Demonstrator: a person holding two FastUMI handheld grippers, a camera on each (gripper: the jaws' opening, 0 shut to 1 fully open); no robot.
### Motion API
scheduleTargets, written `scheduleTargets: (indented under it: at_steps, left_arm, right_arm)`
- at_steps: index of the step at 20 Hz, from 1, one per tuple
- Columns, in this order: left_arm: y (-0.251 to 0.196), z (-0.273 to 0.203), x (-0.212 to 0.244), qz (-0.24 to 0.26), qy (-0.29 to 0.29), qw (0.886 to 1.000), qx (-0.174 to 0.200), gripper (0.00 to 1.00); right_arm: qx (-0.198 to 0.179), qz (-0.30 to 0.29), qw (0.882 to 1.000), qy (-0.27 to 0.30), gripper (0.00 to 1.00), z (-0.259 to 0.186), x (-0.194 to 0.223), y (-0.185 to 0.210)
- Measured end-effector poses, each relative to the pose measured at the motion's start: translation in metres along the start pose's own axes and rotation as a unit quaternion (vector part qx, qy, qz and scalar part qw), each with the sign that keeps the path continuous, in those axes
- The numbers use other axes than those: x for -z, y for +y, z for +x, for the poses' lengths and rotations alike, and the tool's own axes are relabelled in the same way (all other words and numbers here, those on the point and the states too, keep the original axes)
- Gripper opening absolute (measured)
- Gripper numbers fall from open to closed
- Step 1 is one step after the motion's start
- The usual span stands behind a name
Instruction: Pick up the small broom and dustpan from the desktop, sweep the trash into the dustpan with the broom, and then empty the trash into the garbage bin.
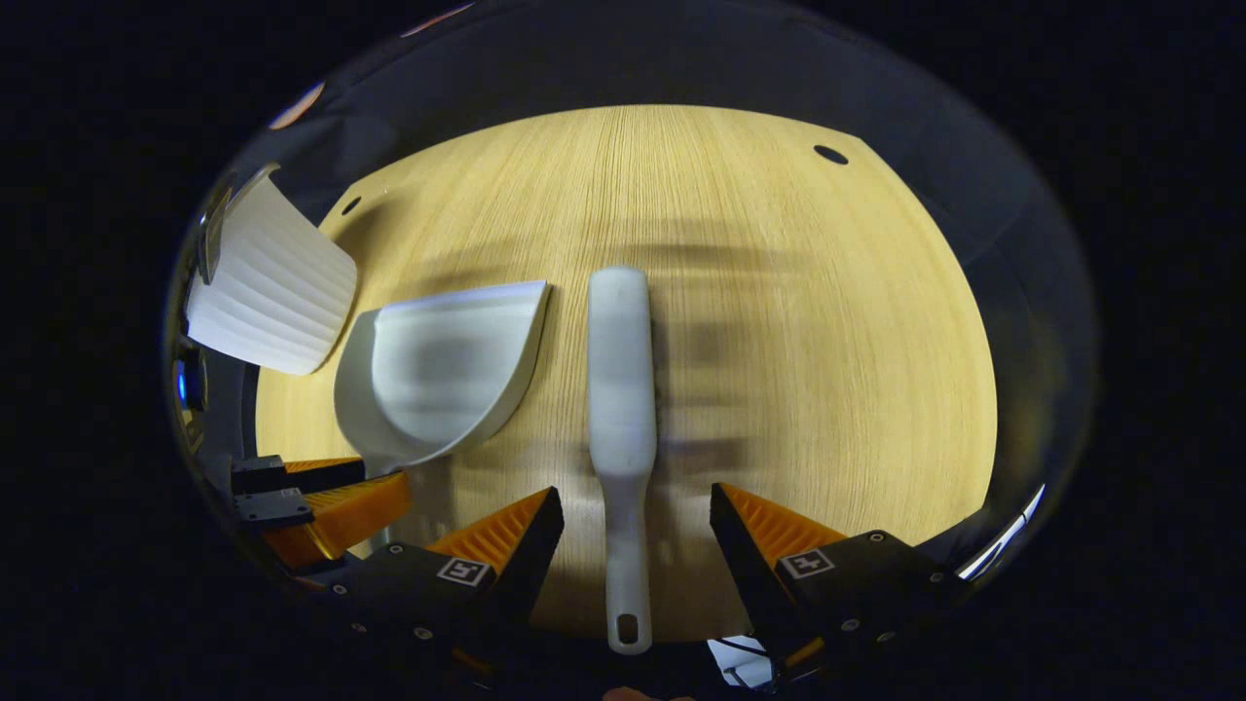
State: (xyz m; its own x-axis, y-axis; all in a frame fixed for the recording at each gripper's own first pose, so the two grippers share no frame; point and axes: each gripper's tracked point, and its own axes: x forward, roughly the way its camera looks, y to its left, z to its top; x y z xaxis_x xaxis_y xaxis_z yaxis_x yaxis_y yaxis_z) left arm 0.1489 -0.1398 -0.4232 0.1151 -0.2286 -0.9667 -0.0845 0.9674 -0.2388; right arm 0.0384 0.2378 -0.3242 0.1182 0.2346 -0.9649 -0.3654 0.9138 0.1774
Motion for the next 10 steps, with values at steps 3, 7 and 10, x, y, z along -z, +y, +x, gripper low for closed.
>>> scheduleTargets:
  at_steps: [3, 7, 10]
  left_arm:
    - [-0.003, -0.016, -0.026, 0.015, -0.079, 0.997, 0.01, 0.66]
    - [-0.003, -0.05, -0.077, 0.038, -0.215, 0.976, 0.004, 0.66]
    - [0.014, -0.042, -0.099, 0.038, -0.296, 0.954, 0.007, 0.75]
  right_arm:
    - [0.013, 0.002, 0.999, -0.048, 0.94, -0.023, -0.024, -0.01]
    - [0.029, 0.008, 0.99, -0.141, 0.95, -0.059, -0.067, -0.021]
    - [0.02, 0.013, 0.977, -0.211, 0.95, -0.09, -0.096, -0.019]
